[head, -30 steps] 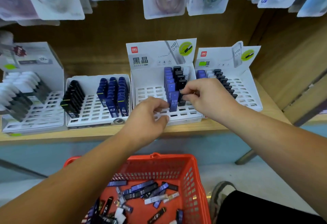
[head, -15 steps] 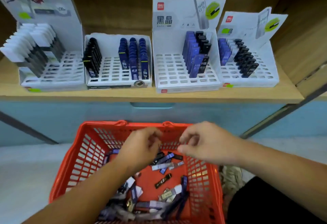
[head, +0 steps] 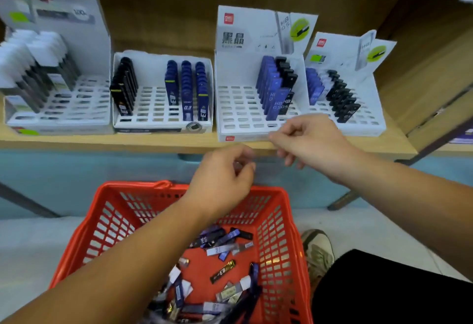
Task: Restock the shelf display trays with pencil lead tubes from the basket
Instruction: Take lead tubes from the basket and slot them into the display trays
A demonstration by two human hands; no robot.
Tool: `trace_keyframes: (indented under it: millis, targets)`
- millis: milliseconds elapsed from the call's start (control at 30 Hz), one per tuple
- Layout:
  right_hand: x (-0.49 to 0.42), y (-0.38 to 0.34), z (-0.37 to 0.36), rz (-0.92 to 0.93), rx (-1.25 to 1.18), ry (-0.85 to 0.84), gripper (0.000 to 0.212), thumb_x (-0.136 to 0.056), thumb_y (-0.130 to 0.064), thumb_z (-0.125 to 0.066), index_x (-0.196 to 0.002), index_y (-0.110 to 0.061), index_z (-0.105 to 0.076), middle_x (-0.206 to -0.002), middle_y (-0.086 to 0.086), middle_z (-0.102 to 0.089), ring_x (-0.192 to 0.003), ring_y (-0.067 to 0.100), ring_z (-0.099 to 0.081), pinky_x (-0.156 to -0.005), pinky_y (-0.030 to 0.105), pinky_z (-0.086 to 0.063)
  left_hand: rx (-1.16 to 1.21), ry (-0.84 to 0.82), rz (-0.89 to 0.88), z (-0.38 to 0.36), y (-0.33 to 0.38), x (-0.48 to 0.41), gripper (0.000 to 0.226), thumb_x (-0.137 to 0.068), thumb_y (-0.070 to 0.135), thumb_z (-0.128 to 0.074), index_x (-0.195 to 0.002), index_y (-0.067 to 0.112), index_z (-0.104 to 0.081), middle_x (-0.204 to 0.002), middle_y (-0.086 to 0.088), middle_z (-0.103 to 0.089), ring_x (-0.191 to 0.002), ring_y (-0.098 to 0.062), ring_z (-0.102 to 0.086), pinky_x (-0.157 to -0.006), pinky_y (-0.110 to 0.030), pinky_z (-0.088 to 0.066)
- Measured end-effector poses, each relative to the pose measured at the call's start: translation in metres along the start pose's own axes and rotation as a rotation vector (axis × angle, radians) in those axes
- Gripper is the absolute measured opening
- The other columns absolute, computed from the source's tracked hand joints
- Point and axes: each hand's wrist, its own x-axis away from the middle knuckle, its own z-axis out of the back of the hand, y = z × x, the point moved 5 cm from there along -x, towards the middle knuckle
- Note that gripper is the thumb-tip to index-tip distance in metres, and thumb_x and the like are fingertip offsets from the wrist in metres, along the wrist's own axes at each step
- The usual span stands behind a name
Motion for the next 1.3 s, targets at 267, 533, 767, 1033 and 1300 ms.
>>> trace_keyframes:
  millis: [267,533,767,1033,1300]
  targets:
    - [-0.072,-0.022,0.043,0.235,0.284,0.210,0.016,-0.086,-0.015,-0.071,-0.095,-0.027,-0.065,-0.091,-0.008,-0.067,-0.081,0.015,-0.061,-0.083,0.033,-0.055,-0.311,0.083,-0.234,0.005,0.034,-0.063,0.020,-0.088,0.021,-0.064,-0.106,0.016,-0.073,-0.101,-0.001,-0.070,-0.097,-0.023,-0.063,-0.089,-0.039,-0.052]
    - [-0.079,-0.017,0.047,0.262,0.338,0.110,0.019,-0.087,-0.013,-0.080,-0.095,-0.028,-0.072,-0.086,-0.014,-0.068,-0.082,0.012,-0.065,-0.086,0.041,-0.058,-0.416,0.071,-0.269,0.008,0.025,-0.066,0.015,-0.089,0.024,-0.069,-0.104,0.020,-0.073,-0.103,0.004,-0.069,-0.100,-0.024,-0.062,-0.091,-0.040,-0.051]
    - [-0.073,-0.056,0.083,0.383,0.214,0.120,0.019,-0.089,-0.007,-0.077,-0.096,-0.024,-0.075,-0.086,-0.013,-0.069,-0.076,-0.002,-0.062,-0.074,0.010,-0.049,-0.456,0.059,-0.231,0.004,0.030,-0.065,0.013,-0.090,0.020,-0.072,-0.102,0.022,-0.074,-0.104,0.007,-0.068,-0.101,-0.023,-0.061,-0.089,-0.035,-0.048]
    - [-0.054,-0.009,0.144,0.235,0.119,0.266,0.019,-0.084,-0.006,-0.084,-0.091,-0.022,-0.077,-0.079,-0.002,-0.071,-0.070,0.012,-0.068,-0.078,0.029,-0.062,-0.320,0.057,-0.298,-0.027,0.080,-0.070,0.019,-0.090,0.017,-0.071,-0.108,0.023,-0.073,-0.103,0.010,-0.064,-0.090,-0.012,-0.062,-0.082,-0.027,-0.048]
    - [-0.044,0.025,0.171,0.203,0.067,0.255,0.016,-0.084,-0.006,-0.084,-0.087,-0.019,-0.074,-0.078,0.001,-0.067,-0.064,0.011,-0.059,-0.064,0.025,-0.052,-0.252,-0.095,-0.240,-0.084,0.085,-0.094,0.028,-0.091,0.020,-0.070,-0.119,0.023,-0.073,-0.113,0.008,-0.065,-0.099,-0.014,-0.063,-0.094,-0.035,-0.052]
